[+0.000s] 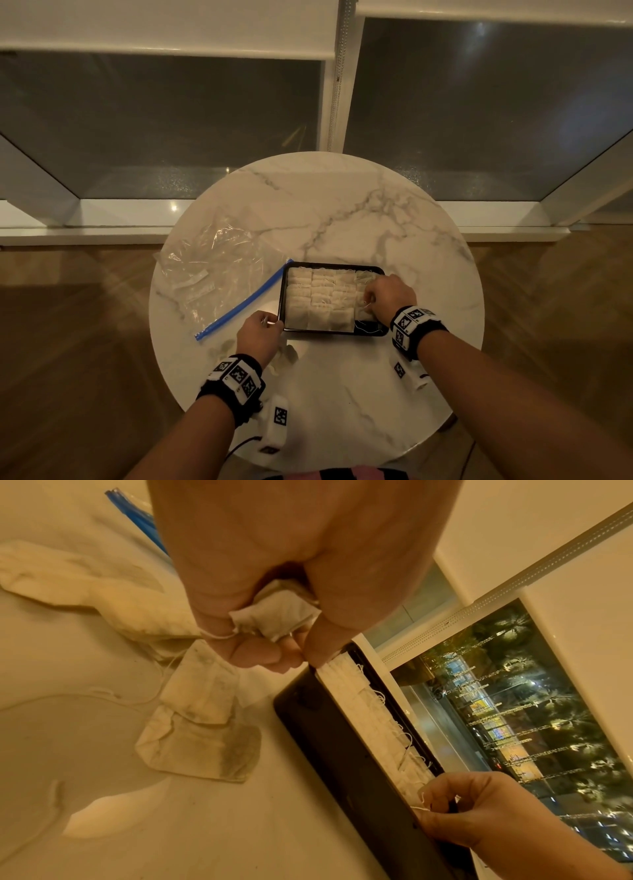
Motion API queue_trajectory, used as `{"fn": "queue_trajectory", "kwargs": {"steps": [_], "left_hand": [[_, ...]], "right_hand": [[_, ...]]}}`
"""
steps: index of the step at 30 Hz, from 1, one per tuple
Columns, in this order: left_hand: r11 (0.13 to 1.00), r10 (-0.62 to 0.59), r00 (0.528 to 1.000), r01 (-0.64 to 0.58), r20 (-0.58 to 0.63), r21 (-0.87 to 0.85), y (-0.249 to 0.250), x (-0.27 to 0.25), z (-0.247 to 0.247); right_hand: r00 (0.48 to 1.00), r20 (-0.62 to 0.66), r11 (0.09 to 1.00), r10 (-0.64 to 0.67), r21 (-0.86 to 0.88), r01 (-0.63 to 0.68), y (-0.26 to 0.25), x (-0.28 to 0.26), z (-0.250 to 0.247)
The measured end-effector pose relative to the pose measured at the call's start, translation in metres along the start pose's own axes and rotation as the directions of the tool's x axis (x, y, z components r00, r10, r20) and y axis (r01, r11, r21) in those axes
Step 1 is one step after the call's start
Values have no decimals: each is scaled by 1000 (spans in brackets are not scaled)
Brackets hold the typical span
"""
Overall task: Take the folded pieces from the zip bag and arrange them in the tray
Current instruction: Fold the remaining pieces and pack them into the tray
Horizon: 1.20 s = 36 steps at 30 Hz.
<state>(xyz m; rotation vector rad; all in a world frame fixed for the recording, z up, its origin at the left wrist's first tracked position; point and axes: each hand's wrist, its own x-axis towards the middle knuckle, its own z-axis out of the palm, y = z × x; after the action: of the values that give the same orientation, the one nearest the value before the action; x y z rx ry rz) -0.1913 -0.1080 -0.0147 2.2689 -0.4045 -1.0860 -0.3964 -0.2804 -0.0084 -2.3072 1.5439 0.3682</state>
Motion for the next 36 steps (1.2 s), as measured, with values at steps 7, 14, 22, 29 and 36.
{"fn": "queue_trajectory", "kwargs": {"steps": [7,14,22,29,36], "left_hand": [[997,-2,1000,2,-5,-77,1,-3,-9],[909,-11,986,80,169,-409,22,-44,-41],[446,110,928,274,356,-852,64,-80,-64],[595,250,922,94,295,-798,76,-87,-76],[724,398,906,-214,145,-656,70,-90,-82]], "right_hand": [[999,1,998,-52,-41,52,5,-7,-7],[979,-203,936,-6,344,77,-20,-49,-29],[921,-146,644,-362,676,360,-102,-100,-52],[932,-167,515,-322,795,320,-132,-111,-75],[938,-167,382,-302,881,280,-129,-112,-83]]}}
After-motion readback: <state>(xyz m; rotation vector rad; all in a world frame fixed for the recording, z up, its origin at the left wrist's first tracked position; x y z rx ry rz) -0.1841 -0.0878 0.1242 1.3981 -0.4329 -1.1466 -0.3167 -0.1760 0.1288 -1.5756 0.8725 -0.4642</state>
